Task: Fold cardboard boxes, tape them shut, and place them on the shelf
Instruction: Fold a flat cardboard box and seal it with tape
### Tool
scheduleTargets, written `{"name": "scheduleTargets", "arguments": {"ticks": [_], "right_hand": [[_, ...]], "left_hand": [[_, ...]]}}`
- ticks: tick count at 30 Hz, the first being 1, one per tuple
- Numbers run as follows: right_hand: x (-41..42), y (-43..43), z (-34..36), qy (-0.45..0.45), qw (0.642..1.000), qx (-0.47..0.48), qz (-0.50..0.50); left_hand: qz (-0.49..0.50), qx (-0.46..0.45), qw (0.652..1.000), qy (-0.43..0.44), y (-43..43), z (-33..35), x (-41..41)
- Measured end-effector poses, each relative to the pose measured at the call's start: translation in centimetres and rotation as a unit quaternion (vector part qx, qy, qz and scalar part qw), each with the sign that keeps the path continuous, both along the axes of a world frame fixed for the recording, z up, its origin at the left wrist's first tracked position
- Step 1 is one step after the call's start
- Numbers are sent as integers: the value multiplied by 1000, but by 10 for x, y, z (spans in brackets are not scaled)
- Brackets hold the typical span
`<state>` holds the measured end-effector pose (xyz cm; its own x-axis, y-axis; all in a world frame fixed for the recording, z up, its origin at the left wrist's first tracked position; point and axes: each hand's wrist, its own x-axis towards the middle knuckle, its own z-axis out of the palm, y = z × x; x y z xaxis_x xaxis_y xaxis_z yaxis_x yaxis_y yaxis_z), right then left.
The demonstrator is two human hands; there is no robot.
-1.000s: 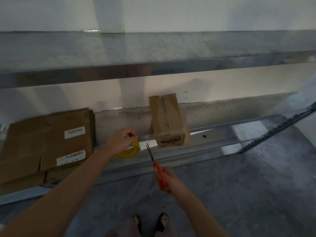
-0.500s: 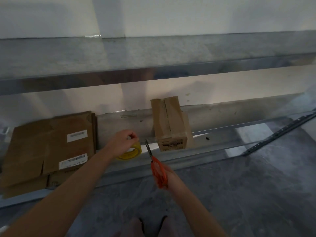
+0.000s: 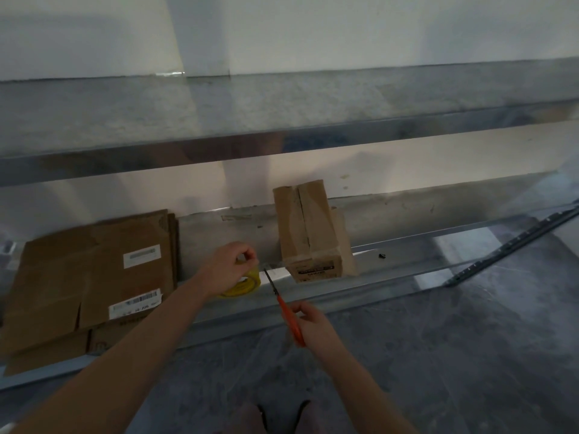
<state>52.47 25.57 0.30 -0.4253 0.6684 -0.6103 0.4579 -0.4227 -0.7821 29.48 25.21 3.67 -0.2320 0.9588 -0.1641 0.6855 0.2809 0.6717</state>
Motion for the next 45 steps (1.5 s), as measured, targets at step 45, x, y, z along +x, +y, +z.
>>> {"name": "scheduleTargets", "arguments": {"ticks": [45], "right_hand": [[115, 269, -41, -380, 848, 355, 98]], "left_hand": [[317, -36, 947, -30, 20, -20, 28]]}}
